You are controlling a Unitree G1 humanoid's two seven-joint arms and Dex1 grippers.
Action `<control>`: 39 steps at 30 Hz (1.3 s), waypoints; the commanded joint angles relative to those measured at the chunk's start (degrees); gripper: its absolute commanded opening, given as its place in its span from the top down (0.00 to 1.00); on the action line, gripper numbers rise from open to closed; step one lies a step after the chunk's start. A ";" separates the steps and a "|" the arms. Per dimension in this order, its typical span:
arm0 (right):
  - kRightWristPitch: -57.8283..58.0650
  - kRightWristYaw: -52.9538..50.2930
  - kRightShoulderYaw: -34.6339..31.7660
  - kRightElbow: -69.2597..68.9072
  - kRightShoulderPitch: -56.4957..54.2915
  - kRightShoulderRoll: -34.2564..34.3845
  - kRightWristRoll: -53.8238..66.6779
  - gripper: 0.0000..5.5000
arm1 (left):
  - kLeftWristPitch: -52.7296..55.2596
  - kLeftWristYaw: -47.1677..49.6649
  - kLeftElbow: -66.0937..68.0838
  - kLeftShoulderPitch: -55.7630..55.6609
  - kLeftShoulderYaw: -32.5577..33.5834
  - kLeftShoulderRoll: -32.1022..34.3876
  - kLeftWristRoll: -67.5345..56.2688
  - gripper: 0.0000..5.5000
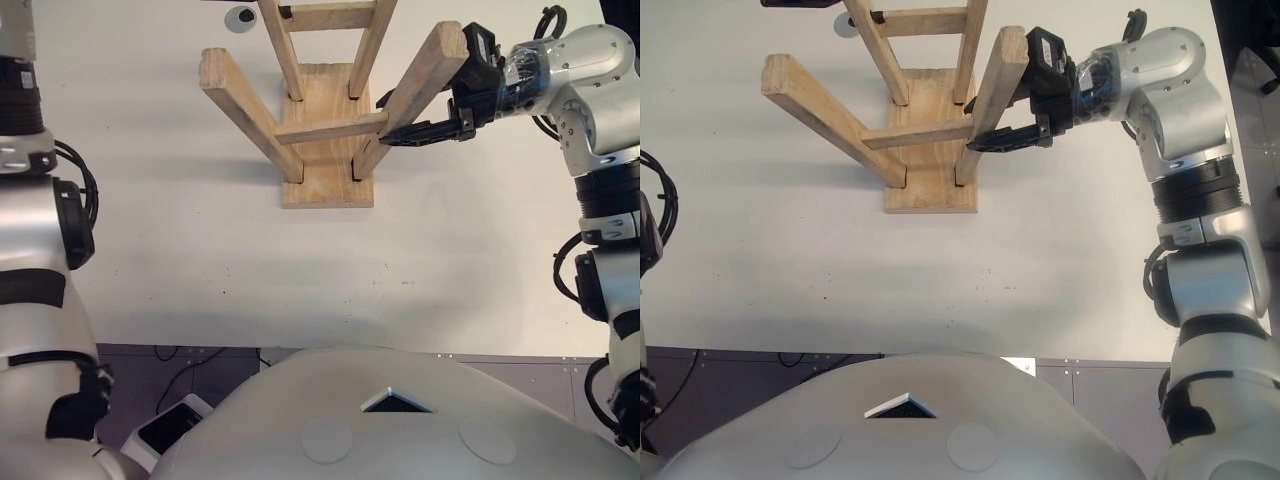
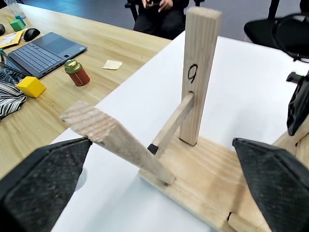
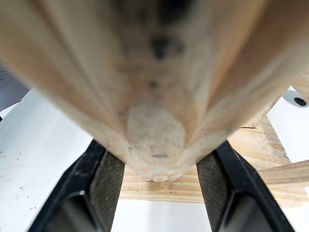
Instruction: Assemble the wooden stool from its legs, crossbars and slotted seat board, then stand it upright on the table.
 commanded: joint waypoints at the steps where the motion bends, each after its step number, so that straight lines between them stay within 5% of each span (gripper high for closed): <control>1: 5.82 -8.91 12.54 2.43 4.94 3.75 -16.63 0.63 | -7.12 -10.56 -1.28 -9.83 -1.67 -5.98 -3.83 0.02; 6: 6.37 -10.73 12.34 1.23 5.76 3.87 -15.38 0.63 | -12.18 6.93 23.72 -7.96 22.47 5.03 -5.61 0.02; 9: 6.46 -11.44 12.85 1.14 5.72 3.66 -14.73 0.63 | -11.16 6.74 28.54 -4.61 36.57 4.93 -16.55 0.02; 11: 6.28 -10.99 13.10 1.25 5.35 3.45 -14.71 0.63 | -10.28 5.47 25.77 -1.38 38.57 3.46 -19.50 0.02; 16: 5.76 -10.35 13.61 1.84 4.43 2.54 -14.75 0.63 | -4.41 -3.41 9.48 -2.15 27.98 0.10 -22.41 0.02; 21: 6.03 -10.76 13.81 1.90 3.81 3.02 -14.63 0.63 | -0.68 -15.95 -8.19 -0.45 9.05 -1.15 -21.71 0.02; 27: 5.64 -10.59 14.29 1.81 4.08 2.80 -14.88 0.63 | -1.45 -16.35 -15.86 2.48 -10.94 -0.69 -10.42 0.19; 32: 5.52 -10.56 14.57 2.22 3.65 3.31 -15.03 0.63 | -7.11 -18.37 -17.84 4.41 -19.65 1.93 -1.68 0.32; 39: 5.33 -10.69 14.71 2.30 3.52 3.67 -15.05 0.63 | -12.69 -18.37 -15.55 4.58 -22.57 1.10 5.52 0.51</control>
